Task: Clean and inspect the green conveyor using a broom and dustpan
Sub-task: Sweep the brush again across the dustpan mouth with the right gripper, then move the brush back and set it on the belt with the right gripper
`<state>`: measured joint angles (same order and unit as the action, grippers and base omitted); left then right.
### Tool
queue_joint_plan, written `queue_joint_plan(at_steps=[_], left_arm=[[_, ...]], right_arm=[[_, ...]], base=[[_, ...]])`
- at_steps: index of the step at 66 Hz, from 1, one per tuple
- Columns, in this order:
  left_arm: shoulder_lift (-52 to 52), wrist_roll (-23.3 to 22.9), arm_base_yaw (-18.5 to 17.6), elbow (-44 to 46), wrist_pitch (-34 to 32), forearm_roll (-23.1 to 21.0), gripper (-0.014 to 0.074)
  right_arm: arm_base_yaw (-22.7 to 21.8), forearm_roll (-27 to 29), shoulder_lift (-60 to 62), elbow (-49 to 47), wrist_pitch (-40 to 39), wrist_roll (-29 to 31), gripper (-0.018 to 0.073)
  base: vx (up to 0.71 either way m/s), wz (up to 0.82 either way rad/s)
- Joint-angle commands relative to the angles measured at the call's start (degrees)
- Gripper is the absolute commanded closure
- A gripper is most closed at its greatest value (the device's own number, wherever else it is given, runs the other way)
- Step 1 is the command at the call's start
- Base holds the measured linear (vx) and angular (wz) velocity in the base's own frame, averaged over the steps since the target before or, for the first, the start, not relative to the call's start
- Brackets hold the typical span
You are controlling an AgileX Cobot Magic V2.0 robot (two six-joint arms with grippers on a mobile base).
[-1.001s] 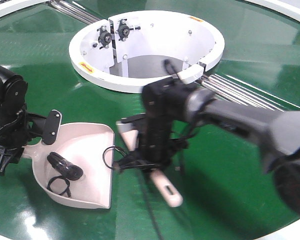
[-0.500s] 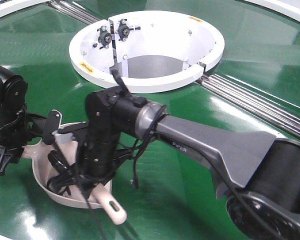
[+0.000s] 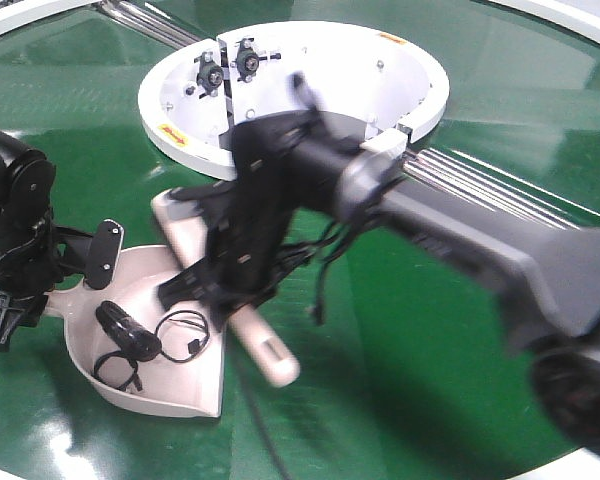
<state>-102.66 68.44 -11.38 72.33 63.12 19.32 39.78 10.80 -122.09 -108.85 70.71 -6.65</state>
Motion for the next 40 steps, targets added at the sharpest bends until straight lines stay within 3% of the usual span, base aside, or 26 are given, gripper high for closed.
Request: queue_joint_plan(at_steps=[1,26,40], left_arm=[[2.5,0.6,-0.3,1.5,1.0,0.4,0.0603],[2.5,0.6,-0.3,1.5,1.0,0.4,0.0603],[2.5,0.6,-0.3,1.5,1.0,0.4,0.0603]], right_arm=[[-3.7,-2.7,8.5,3.6,3.3,1.2,0.0564],[-19.1,-4.6,22.5,26.9,-3.5,5.2,0.0564],[-22.4,-5.1,23.2,35.9,-5.8,5.9,0.0564]], base=[[0.00,0.00],[0.00,0.00],[0.00,0.00]])
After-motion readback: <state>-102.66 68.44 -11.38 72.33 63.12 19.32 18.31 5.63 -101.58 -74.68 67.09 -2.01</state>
